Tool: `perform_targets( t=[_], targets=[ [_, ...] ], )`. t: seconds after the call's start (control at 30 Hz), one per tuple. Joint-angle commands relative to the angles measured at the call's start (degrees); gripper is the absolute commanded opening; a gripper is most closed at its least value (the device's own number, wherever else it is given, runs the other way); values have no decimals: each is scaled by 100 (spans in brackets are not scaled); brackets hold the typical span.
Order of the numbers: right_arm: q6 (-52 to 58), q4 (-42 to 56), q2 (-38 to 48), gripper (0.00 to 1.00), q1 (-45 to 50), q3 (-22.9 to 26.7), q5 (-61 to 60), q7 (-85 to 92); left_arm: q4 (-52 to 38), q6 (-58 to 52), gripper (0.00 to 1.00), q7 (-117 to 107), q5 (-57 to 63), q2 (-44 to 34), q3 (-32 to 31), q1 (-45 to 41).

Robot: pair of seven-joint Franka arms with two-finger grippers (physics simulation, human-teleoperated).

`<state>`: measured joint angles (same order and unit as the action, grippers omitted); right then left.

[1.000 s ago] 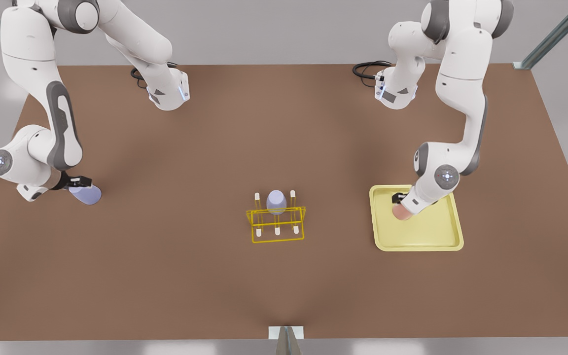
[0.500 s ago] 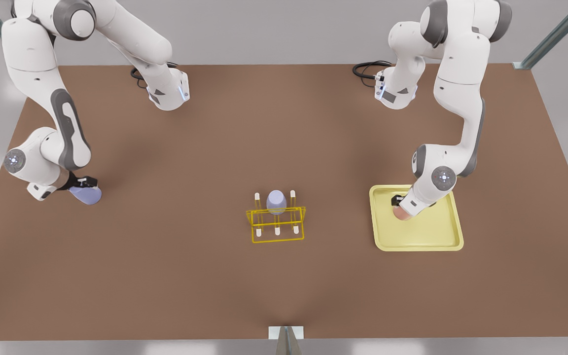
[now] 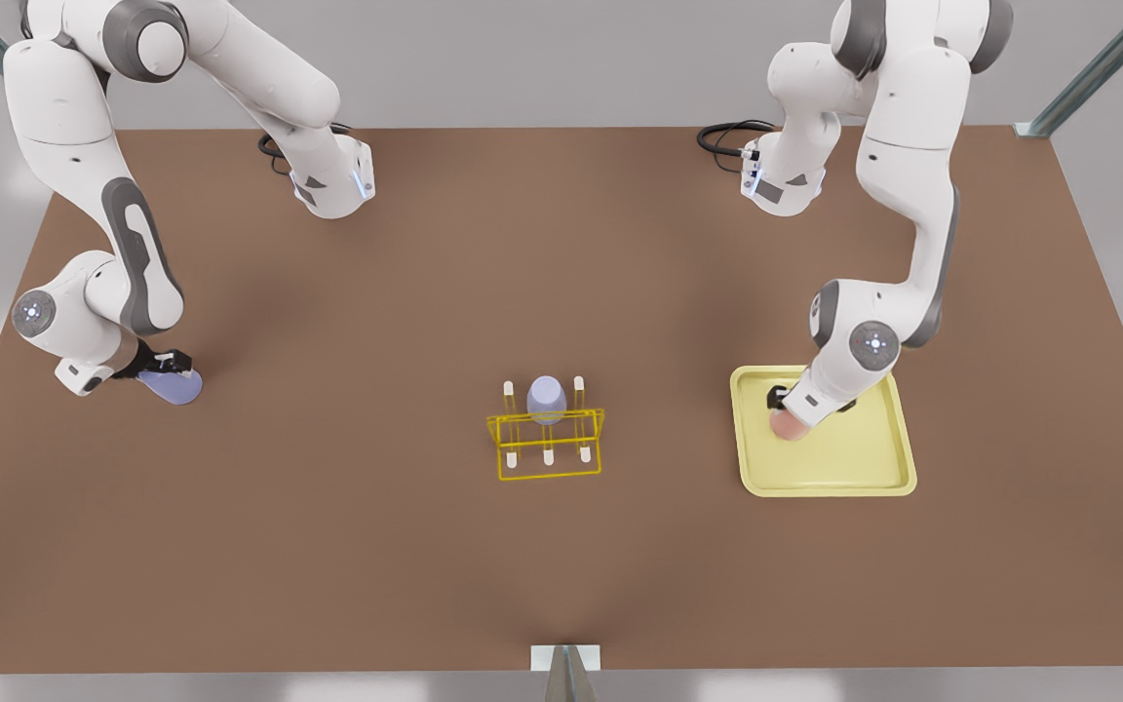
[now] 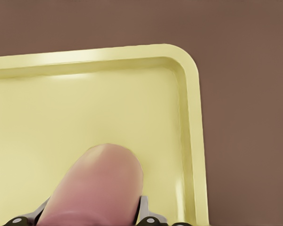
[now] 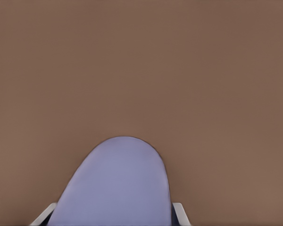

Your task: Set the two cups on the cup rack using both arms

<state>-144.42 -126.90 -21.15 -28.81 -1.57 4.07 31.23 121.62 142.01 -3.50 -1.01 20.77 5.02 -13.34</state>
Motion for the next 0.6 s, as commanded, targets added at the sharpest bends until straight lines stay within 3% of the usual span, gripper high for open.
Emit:
perform_targets(
  t=[0.0,0.17,0.27,0.33,0.4,0.57],
  targets=[
    [-25,-1,5,86,7,-19,-11,191,-270,-745,78,-248,-40,-47,-53,-45],
    [19,-1,23,81,24,-62,-11,164,-1307,-2045,81,-714,-49,32,-256,-28],
    [282,139,76,81,33,-361,-99,155,-1799,-2187,80,-881,-663,58,-387,-37],
    [309,175,76,81,42,-476,-160,173,-2405,-2187,80,-1372,-875,330,-835,-37],
    [326,306,85,81,42,-809,-318,173,-3355,-2187,80,-2550,-866,928,-1442,-37],
    [441,614,129,81,50,-1732,-995,138,-4621,-2169,80,-3684,-1156,1693,-2119,-45]
  ],
)
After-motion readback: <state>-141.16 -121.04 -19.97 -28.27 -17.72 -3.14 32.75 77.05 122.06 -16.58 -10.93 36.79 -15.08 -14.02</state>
